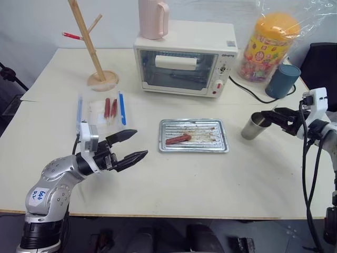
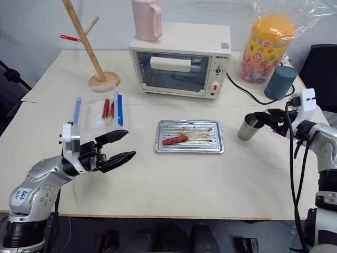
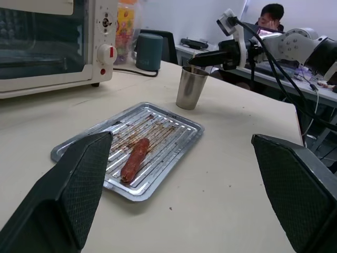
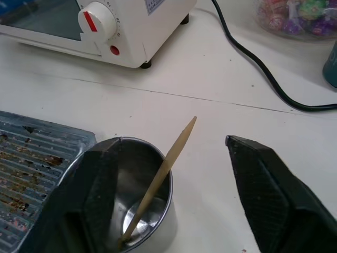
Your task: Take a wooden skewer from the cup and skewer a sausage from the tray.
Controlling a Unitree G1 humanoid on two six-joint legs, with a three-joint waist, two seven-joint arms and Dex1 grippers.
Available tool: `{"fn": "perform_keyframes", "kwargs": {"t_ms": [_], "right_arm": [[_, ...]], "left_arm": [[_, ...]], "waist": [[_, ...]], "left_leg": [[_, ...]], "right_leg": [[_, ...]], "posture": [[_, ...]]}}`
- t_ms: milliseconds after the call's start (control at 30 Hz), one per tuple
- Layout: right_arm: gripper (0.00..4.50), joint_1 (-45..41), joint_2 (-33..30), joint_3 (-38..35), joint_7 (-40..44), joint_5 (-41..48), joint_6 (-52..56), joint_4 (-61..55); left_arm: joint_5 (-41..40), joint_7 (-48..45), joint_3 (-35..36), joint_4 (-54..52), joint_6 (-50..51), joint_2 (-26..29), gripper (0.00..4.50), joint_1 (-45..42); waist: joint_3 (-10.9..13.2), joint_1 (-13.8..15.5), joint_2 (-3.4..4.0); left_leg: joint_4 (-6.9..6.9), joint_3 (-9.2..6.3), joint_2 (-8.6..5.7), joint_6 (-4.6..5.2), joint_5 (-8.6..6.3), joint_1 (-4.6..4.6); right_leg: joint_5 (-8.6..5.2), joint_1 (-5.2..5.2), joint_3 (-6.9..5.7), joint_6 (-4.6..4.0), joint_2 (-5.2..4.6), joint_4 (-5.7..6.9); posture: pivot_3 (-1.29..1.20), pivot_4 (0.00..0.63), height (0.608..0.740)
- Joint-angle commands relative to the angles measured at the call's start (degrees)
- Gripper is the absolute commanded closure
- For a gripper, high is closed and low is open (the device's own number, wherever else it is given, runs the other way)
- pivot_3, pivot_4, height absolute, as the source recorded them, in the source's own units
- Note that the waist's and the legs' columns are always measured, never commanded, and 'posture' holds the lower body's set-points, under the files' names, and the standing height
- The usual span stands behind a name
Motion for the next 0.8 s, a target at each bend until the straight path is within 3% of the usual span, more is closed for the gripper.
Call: {"fn": "perform_keyframes", "kwargs": {"t_ms": [33, 267, 400, 633, 700, 800], "right_arm": [[2.64, -1.37, -0.49, -1.68, 0.97, -0.13, -0.04, -1.04], [4.47, -1.47, -1.57, -3.53, 1.55, 1.66, 2.44, -3.22], [4.47, -2.34, -4.24, -5.61, 3.96, 3.25, 4.88, -5.92], [4.47, -7.46, -10.75, -11.52, 11.61, 13.75, 15.43, -12.24], [4.47, -10.51, -7.52, -14.91, 7.84, 20.48, 21.72, -14.25], [4.47, -11.71, 3.26, -19.25, -1.61, 31.37, 26.86, -20.45]], "left_arm": [[-0.76, 0.20, 0.47, -1.23, -0.51, -0.15, 0.00, -0.44], [0.14, -0.11, -0.74, -0.34, -1.10, -0.78, 0.00, -0.93], [-0.71, -0.67, -1.00, 0.44, -0.05, -0.75, 0.00, -1.50], [-1.47, -1.79, -1.62, 2.24, 0.17, -1.98, 0.00, -4.13], [-0.11, -1.74, -2.60, 3.15, -3.03, -4.38, 0.00, -6.24], [2.97, -0.60, -4.11, 4.97, -9.10, -9.08, 0.00, -10.59]], "waist": [[0.00, 0.02, 0.00], [0.00, 0.06, 0.00], [0.00, 0.09, 0.00], [0.05, 0.07, 0.08], [0.05, 0.07, 0.07], [0.05, -0.01, -0.05]], "left_leg": [[0.00, 0.00, 0.00, 0.00, 0.00, 0.00], [-0.01, -0.01, 0.00, 0.00, 0.00, 0.00], [0.00, 0.00, -0.01, 0.00, 0.00, 0.00], [-0.04, -0.03, 0.02, 0.00, 0.00, -0.01], [-0.03, -0.02, 0.02, 0.00, 0.00, 0.00], [0.00, -0.02, 0.05, -0.01, 0.00, 0.03]], "right_leg": [[0.00, 0.00, 0.00, 0.00, 0.00, 0.00], [0.00, 0.01, 0.00, 0.00, 0.00, -0.09], [0.00, 0.01, 0.00, 0.00, -0.01, -0.09], [0.00, 0.01, -0.02, 0.00, 0.01, -0.16], [0.00, 0.04, -0.02, 0.00, 0.01, -0.19], [0.01, 0.08, -0.02, 0.00, 0.04, -0.17]], "posture": [[0.00, 0.150, 0.740], [0.00, 0.150, 0.740], [0.00, 0.150, 0.740], [0.00, 0.150, 0.740], [0.00, 0.150, 0.740], [0.00, 0.150, 0.740]]}}
